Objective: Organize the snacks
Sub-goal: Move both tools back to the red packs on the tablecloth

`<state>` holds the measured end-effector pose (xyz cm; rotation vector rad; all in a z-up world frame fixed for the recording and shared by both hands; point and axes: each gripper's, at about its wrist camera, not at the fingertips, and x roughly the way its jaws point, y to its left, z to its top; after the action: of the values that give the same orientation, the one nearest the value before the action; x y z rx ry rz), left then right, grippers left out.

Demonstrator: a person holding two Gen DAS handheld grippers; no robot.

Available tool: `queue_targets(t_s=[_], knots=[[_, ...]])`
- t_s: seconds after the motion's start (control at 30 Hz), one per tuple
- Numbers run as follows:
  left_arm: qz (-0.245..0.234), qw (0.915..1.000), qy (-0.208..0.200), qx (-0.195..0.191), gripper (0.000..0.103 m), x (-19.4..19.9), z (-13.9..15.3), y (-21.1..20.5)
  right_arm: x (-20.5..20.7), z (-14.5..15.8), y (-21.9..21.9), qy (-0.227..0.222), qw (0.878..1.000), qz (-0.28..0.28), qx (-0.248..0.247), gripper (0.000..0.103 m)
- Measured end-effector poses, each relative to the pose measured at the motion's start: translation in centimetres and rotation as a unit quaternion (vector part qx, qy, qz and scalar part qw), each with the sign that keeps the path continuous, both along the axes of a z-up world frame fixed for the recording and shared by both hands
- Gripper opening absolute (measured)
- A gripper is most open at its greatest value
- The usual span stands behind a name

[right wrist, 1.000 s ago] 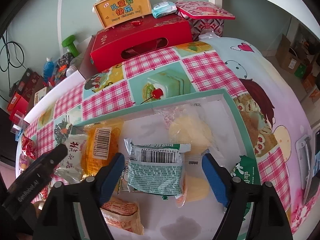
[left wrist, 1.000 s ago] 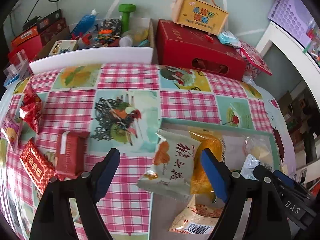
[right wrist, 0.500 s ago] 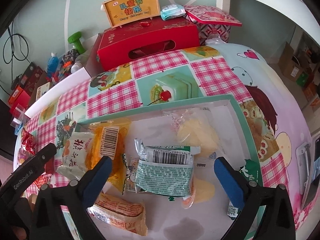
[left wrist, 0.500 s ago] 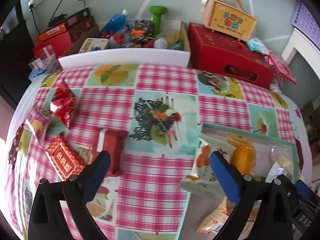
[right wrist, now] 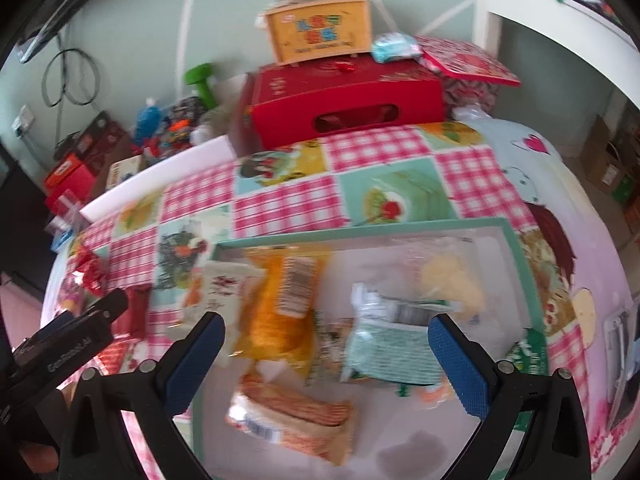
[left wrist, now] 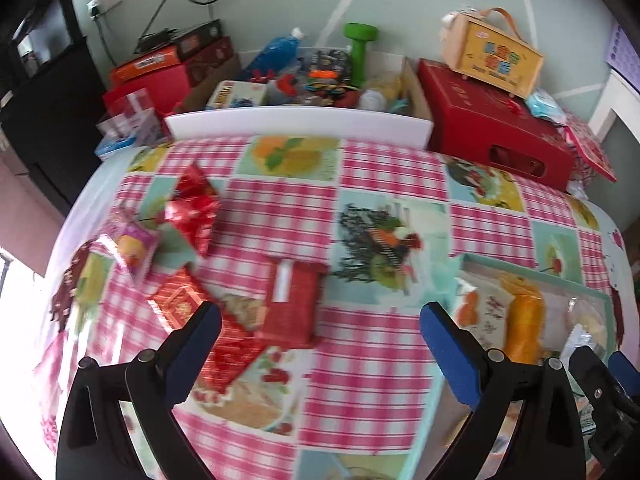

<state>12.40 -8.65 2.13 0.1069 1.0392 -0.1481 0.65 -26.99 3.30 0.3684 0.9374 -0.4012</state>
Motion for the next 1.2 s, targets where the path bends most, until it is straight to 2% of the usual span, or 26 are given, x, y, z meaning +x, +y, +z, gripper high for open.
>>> queue_targets(t_s=[0.6,0.83,1.2], knots=[[0.110,0.9933,0.033,0.012,0.099,0.2,-2.0,10.5,2.7,-1.2,9.2,0.011,0.994,0.106,-0.014,0.103],[0.157,0.9862,0.049,-0.022,0.099,1.2,-2.7,15.0,3.5,-1.4,12.1,0.004,0.990,0.139,-0.015,0.103],[0.179,0.9792,0.075,-0.060,0.099,3.0,-4.8,16.9,6.6,-1.9,15.6,-0.006,0.985,0.173,-0.016,0.103]])
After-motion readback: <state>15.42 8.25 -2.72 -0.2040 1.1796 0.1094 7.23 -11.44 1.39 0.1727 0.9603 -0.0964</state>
